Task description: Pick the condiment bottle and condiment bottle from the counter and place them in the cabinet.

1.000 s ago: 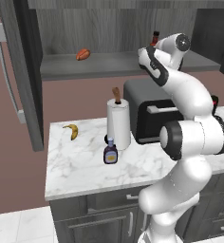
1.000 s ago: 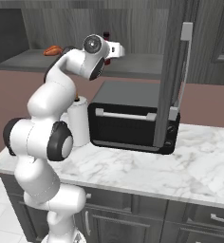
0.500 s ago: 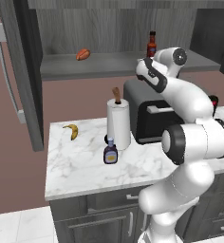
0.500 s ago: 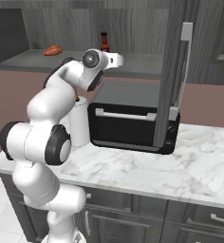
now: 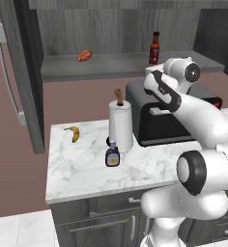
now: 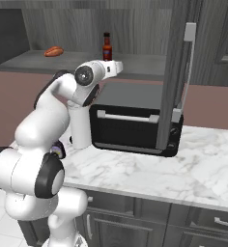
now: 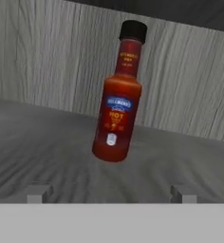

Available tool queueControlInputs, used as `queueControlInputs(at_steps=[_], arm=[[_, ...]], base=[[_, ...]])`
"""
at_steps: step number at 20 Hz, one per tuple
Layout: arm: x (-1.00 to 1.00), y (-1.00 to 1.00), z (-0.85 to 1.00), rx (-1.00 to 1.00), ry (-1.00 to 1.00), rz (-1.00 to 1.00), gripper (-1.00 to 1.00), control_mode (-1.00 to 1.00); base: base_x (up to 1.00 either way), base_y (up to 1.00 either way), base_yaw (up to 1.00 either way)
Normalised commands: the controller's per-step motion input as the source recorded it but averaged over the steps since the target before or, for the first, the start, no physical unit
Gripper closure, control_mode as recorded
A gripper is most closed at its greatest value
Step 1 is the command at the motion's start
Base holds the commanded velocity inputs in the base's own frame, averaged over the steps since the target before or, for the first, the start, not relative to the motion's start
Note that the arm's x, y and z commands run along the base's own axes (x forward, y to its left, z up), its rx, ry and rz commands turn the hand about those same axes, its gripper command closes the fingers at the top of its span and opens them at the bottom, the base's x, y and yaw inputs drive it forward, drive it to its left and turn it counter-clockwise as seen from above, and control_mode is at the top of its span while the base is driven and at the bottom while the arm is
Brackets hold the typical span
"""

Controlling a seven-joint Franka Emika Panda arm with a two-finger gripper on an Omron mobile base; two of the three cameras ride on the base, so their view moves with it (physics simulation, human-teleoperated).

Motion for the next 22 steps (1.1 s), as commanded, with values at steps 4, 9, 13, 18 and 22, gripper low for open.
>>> queueControlInputs(at_steps=[4, 9, 13, 18, 22], arm=[[-0.27, 0.01, -0.10, 0.00, 0.02, 0.00, -1.00, -1.00], [-0.17, 0.08, -0.46, 0.00, 0.15, 0.00, -1.00, -1.00], [-0.04, 0.15, -0.61, 0.00, 0.24, 0.00, -1.00, -1.00], [0.00, 0.16, -0.51, 0.00, 0.24, 0.00, -1.00, -1.00], [-0.03, 0.16, -0.44, 0.00, 0.20, 0.00, -1.00, -1.00]], base=[[0.00, 0.00, 0.00], [0.00, 0.00, 0.00], [0.00, 0.00, 0.00], [0.00, 0.00, 0.00], [0.00, 0.00, 0.00]])
